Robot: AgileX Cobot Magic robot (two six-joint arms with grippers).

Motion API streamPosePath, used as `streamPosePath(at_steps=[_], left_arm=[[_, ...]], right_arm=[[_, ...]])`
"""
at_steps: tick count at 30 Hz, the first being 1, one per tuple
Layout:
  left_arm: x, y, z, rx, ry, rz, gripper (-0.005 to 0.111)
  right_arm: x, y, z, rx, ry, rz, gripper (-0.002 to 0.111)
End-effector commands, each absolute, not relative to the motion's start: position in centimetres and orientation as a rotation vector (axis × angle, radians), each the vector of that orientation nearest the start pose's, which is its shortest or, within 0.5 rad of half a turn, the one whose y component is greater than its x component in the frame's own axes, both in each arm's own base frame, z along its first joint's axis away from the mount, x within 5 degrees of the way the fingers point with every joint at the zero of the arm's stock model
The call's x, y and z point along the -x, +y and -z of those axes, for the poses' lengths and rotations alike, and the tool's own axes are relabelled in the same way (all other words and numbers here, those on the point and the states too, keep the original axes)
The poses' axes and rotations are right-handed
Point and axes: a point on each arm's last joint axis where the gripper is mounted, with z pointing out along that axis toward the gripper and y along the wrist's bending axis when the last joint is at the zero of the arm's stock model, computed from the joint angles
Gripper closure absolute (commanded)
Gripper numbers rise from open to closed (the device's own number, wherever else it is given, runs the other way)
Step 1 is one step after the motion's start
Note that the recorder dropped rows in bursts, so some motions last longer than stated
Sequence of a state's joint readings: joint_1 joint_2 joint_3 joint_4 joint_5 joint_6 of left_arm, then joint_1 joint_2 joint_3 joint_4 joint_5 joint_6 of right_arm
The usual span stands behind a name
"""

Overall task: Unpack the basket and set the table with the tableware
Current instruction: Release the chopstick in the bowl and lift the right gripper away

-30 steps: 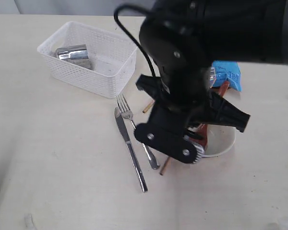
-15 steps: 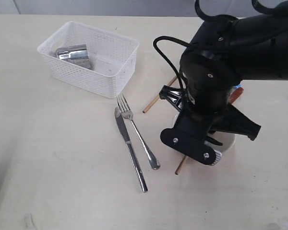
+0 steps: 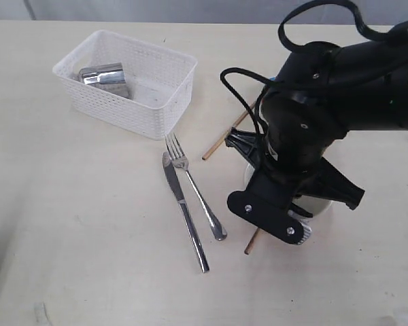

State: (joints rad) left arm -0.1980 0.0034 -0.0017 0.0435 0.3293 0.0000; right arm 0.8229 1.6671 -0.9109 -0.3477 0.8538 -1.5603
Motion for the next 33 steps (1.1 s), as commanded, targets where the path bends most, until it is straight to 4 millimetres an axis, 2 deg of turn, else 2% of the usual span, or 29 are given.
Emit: streamPosePath(at_steps=[1,3,5,6,9,10,17,23,24,25,26,27,28,29,30,31,33], left_arm=[[-5.3,-0.9,-18.4,-0.207,1.799,0.093,0.107],[-5.3,-0.9,-18.4,-0.207,1.799,0.093,0.107],[-5.3,-0.9,-18.4,-0.207,1.799,0.093,0.107],[-5.3,-0.9,-18.4,-0.207,1.799,0.093,0.107],[-5.3,-0.9,-18.4,-0.207,1.799,0.093,0.107],[-5.3,-0.9,-18.4,-0.207,1.799,0.093,0.107],[-5.3,-0.9,-18.4,-0.207,1.799,0.093,0.107],[-5.3,-0.9,-18.4,-0.207,1.799,0.093,0.107],[-5.3,-0.9,-18.4,-0.207,1.799,0.093,0.107],[-5.3,-0.9,-18.4,-0.207,1.799,0.093,0.107],[-5.3,-0.9,-18.4,-0.207,1.799,0.093,0.107],[-5.3,-0.9,-18.4,-0.207,1.799,0.093,0.107],[-5.3,-0.9,-18.4,-0.207,1.799,0.093,0.107],[-5.3,-0.9,-18.4,-0.207,1.799,0.093,0.107],[-5.3,-0.9,-18.4,-0.207,1.799,0.093,0.107],[-5.3,-0.9,-18.4,-0.207,1.799,0.093,0.107],[-5.3,-0.9,-18.4,-0.207,1.799,0.093,0.107]], right_arm=[[-21.1,19.1,-17.4,2.960,0.937,0.458,0.108],[-21.3,19.3,-17.4,2.883,1.029,0.467,0.108],[-21.4,19.3,-17.4,2.886,1.022,0.484,0.107],[-21.4,19.3,-17.4,2.886,1.022,0.484,0.101],[-21.4,19.3,-17.4,2.879,1.044,0.483,0.063],[-21.4,19.3,-17.4,2.879,1.044,0.483,0.060],[-20.9,18.6,-19.0,2.812,1.172,0.500,0.059],[-19.8,17.2,-22.2,2.652,1.385,0.514,0.059],[-19.2,16.8,-23.5,2.478,1.552,0.478,0.059],[-19.0,16.6,-24.2,2.370,1.646,0.460,0.059],[-18.5,16.2,-25.3,2.145,1.829,0.412,0.059],[-18.3,16.0,-25.9,2.022,1.915,0.384,0.059],[-17.9,15.5,-27.0,1.772,2.065,0.323,0.059],[-17.6,15.3,-27.5,1.636,2.136,0.284,0.059],[-17.3,14.9,-28.4,1.398,2.243,0.214,0.065],[-17.1,14.6,-28.8,1.275,2.285,0.182,0.070],[-16.4,13.3,-30.8,0.931,2.327,0.094,0.101]])
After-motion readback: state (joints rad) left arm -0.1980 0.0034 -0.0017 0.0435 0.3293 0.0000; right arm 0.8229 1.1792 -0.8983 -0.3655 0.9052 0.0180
